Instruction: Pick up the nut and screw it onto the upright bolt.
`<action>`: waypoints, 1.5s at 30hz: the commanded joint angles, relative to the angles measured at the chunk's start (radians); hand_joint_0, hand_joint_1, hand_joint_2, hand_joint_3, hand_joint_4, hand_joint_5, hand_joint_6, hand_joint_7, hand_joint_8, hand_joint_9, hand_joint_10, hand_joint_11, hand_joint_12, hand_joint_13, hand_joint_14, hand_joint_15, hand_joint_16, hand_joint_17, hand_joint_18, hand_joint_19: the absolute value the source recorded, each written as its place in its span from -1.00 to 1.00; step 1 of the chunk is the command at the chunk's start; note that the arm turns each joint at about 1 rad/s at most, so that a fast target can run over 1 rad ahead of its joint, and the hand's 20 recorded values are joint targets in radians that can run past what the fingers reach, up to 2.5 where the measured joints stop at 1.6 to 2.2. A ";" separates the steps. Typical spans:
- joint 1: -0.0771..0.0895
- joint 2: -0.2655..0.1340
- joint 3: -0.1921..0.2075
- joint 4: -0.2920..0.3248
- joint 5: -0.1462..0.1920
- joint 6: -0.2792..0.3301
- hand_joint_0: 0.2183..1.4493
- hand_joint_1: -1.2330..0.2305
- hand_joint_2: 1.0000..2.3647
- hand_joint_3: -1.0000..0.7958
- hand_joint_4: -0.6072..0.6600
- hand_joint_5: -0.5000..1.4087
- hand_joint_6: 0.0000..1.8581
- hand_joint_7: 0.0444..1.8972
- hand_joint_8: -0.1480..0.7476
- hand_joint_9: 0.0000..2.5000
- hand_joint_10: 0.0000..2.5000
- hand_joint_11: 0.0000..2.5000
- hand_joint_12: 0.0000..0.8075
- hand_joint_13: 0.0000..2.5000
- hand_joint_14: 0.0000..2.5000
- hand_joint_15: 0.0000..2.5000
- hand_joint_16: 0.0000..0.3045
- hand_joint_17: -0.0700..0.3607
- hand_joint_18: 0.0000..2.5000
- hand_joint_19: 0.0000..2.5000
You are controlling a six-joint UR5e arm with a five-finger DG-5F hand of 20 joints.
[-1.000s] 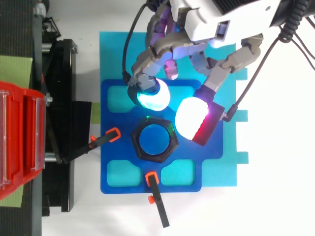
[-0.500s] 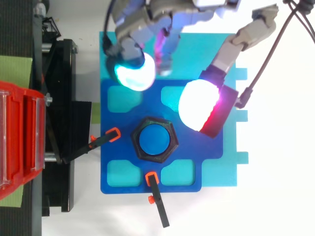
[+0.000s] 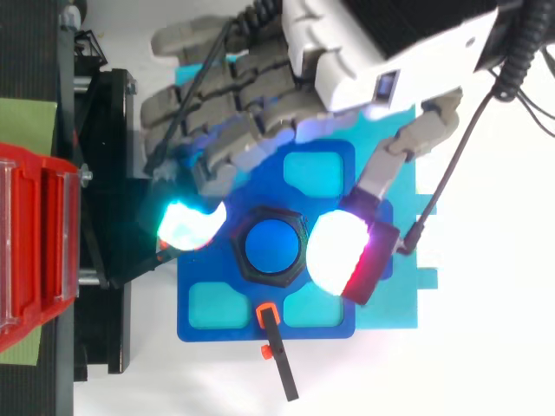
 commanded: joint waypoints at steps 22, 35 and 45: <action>0.031 0.000 -0.031 0.001 0.040 0.032 -0.64 0.36 -1.00 -0.44 -0.02 -0.74 -0.46 -0.46 -0.30 -0.86 -1.00 -1.00 -0.20 -0.92 -1.00 -1.00 -0.70 -0.19 -1.00 -1.00; 0.031 0.000 -0.081 0.056 0.071 0.029 -0.64 0.35 -1.00 -0.44 0.00 -0.74 -0.46 -0.45 -0.28 -0.85 -1.00 -1.00 -0.18 -0.90 -1.00 -1.00 -0.70 -0.20 -1.00 -1.00; 0.039 0.000 -0.083 0.037 0.098 0.029 -0.64 0.39 -1.00 -0.44 0.01 -0.74 -0.46 -0.45 -0.27 -0.86 -1.00 -1.00 -0.18 -0.90 -1.00 -1.00 -0.71 -0.21 -1.00 -1.00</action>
